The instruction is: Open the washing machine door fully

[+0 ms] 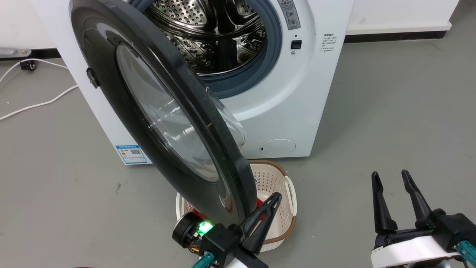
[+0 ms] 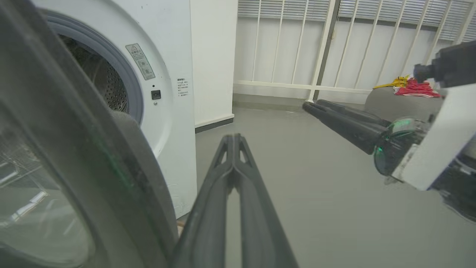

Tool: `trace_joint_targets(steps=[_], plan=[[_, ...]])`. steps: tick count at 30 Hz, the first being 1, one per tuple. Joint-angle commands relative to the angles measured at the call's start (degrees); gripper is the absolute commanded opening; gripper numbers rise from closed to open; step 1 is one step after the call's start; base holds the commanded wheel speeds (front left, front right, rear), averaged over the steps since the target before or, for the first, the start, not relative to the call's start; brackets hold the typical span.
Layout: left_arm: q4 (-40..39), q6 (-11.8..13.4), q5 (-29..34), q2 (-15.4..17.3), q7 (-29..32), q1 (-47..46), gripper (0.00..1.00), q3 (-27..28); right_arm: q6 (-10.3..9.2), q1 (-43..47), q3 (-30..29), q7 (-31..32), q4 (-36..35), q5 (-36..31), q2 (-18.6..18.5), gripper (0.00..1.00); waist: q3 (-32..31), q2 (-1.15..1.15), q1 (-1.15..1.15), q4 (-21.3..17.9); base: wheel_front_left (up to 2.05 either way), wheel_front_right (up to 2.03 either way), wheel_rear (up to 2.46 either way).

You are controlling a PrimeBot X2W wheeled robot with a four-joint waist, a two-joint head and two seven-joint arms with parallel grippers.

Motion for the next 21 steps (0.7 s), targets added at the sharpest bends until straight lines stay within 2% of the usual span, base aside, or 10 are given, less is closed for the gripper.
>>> trace_joint_targets(steps=[1, 2, 9, 21], plan=[[1.5, 0.6, 0.3, -0.1, -0.5, -1.1, 0.0, 0.5, -0.04, -0.3, 0.2, -0.2, 0.2, 0.3, 0.2, 1.0, 0.2, 0.0, 0.0, -0.1, 0.0, 0.0, 0.0], [4.8, 1.7, 0.0, -0.7, -1.5, -2.8, 0.0, 1.3, -0.04, -0.7, 0.5, -0.2, 0.5, 0.6, 0.2, 1.0, 0.6, 0.0, 0.0, -0.4, 0.0, 0.0, 0.0], [9.9, 4.3, -1.8, -1.6, -2.9, -7.9, 0.0, 3.1, -0.04, -1.3, 0.8, -0.2, 1.1, 1.0, 0.2, 1.0, 1.7, 0.0, 0.0, -1.2, 0.0, 0.0, 0.0], [11.2, 6.9, -1.9, -1.4, -3.1, -9.8, 0.0, 5.1, -0.04, -2.0, 1.2, -0.2, 2.0, 2.3, 0.2, 1.0, 2.6, 0.0, 0.0, -1.4, 0.0, 0.0, 0.0]])
